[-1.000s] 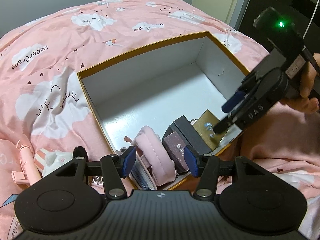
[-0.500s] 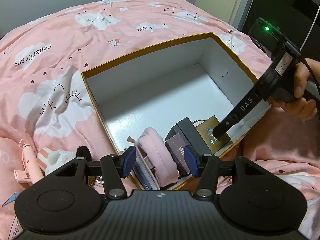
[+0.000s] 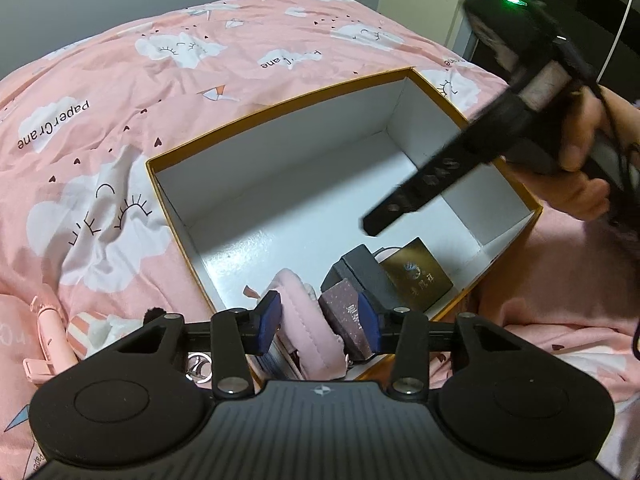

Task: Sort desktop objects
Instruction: 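Open the right gripper and release the gold cube, then move both grippers back to the pile of items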

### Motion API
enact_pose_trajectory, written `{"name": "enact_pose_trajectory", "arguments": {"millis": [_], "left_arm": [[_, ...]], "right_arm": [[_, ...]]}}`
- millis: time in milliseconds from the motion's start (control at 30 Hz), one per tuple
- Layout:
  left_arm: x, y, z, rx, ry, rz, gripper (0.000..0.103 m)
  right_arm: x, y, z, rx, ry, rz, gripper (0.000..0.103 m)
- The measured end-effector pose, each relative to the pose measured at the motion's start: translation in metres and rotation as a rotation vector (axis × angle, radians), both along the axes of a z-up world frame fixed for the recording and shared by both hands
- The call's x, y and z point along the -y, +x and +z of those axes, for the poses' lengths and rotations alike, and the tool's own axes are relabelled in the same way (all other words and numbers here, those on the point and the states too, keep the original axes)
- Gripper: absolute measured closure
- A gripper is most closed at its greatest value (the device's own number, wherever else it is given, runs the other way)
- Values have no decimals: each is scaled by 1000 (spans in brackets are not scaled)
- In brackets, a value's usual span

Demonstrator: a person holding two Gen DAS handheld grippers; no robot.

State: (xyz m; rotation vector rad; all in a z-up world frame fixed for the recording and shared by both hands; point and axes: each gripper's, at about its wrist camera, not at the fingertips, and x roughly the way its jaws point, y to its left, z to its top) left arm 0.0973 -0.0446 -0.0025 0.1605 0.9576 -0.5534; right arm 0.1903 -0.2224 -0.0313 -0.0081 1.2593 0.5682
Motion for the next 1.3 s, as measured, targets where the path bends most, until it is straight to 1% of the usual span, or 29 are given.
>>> {"name": "enact_pose_trajectory", "arguments": {"millis": [67, 167, 233, 300, 400, 467, 600, 700, 800, 867, 900, 933, 1000, 1067, 1167, 1300], "left_arm": [[-2, -1, 0, -5, 0, 10, 59], [-8, -1, 0, -15, -6, 30, 60], [-10, 0, -1, -19, -5, 44, 60], [-11, 2, -3, -26, -9, 52, 60], [-12, 3, -5, -29, -8, 52, 60], [-12, 3, -5, -28, -9, 52, 60], [-11, 3, -4, -20, -13, 57, 60], [-10, 1, -3, -13, -17, 59, 60], [-9, -4, -1, -3, -21, 62, 60], [-9, -6, 1, 1, -25, 67, 60], [-9, -8, 1, 3, -27, 71, 60], [-10, -9, 2, 4, -27, 76, 60], [-12, -10, 3, 6, -26, 90, 60], [-16, -11, 4, 7, -23, 110, 60], [-25, -12, 5, 2, -39, 140, 60], [-35, -11, 3, -7, -54, 178, 60]], "right_arm": [[-8, 9, -9, -16, 11, 10, 81], [-20, 15, -27, -50, 21, 29, 81], [-19, 17, -23, -69, 30, 34, 81], [-22, 20, -27, -103, 31, 47, 82], [-20, 20, -29, -123, 33, 38, 82], [-20, 20, -28, -113, 30, 39, 82], [-21, 14, -21, -50, 27, 55, 82], [-17, 14, -17, -44, 36, 50, 82], [-17, 18, -18, -44, 26, 47, 82], [-22, 24, -21, -49, 2, 65, 82], [-26, 30, -24, -58, -25, 78, 82], [-29, 36, -29, -79, -47, 87, 82], [-33, 49, -42, -154, -76, 101, 82], [-37, 57, -51, -194, -105, 110, 82], [-46, 61, -61, -225, -156, 150, 83], [-55, 62, -67, -233, -194, 183, 83]]}}
